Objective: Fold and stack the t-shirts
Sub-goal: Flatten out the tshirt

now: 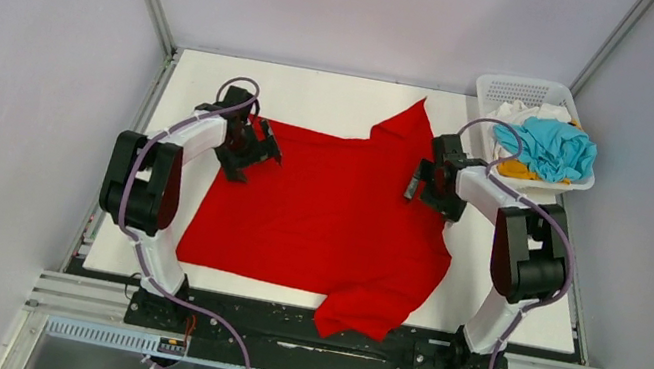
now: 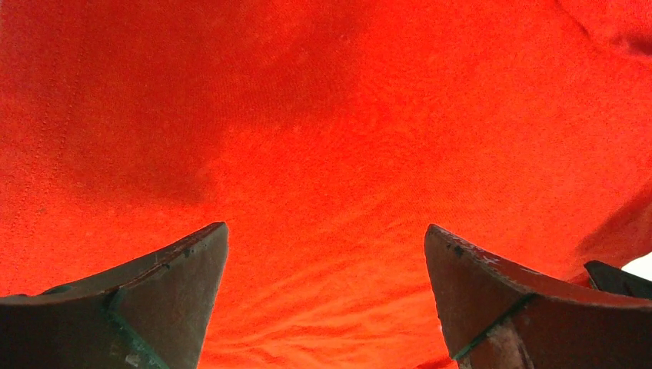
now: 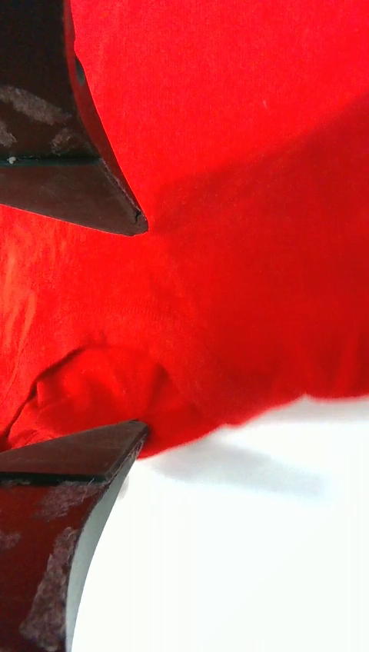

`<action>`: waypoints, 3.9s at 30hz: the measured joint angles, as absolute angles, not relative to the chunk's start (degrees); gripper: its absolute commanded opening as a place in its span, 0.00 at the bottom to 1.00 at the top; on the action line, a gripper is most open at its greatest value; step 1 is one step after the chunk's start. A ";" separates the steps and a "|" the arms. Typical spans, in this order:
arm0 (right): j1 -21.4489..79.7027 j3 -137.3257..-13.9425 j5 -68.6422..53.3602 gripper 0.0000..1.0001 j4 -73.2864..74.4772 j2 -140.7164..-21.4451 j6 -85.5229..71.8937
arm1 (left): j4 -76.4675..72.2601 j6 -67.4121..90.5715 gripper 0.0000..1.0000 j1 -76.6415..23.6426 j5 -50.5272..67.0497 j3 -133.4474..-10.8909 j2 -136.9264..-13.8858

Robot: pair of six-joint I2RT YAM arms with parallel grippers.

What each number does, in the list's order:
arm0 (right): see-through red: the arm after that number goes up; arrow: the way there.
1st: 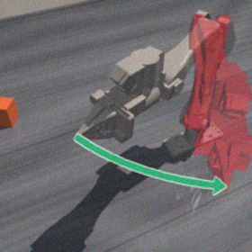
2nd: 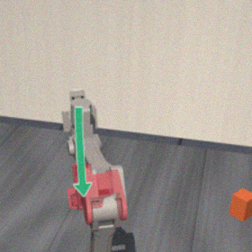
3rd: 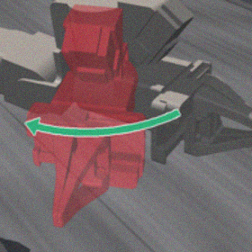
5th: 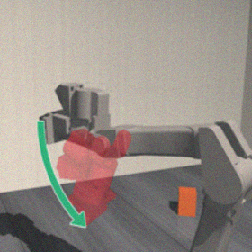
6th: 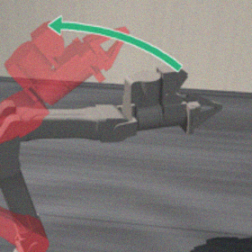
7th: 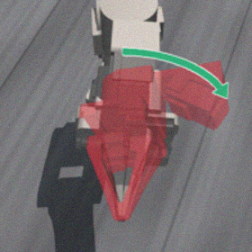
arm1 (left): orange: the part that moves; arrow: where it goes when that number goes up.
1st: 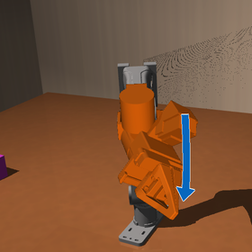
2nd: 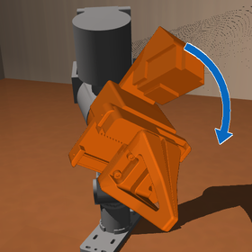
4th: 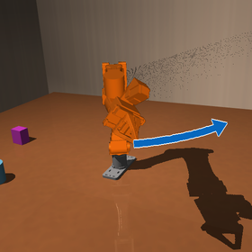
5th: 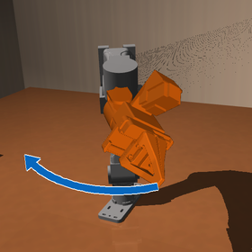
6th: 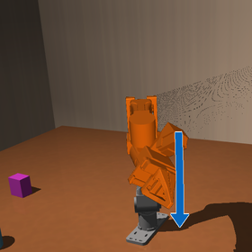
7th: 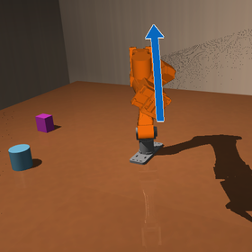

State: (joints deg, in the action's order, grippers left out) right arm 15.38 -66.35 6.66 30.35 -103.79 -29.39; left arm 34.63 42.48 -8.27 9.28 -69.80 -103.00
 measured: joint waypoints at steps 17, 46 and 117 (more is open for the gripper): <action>15.38 -59.24 7.62 0.99 22.85 -90.65 -22.90 | 32.86 43.59 0.99 -5.13 6.11 -89.45 -113.43; 15.38 -56.93 6.48 0.99 20.82 -88.09 -22.06 | 22.28 58.57 0.99 -1.76 7.22 -97.86 -127.61; 15.44 -117.62 0.84 0.98 19.22 -140.79 -53.36 | 19.73 47.86 0.99 -11.25 15.40 -60.29 -101.08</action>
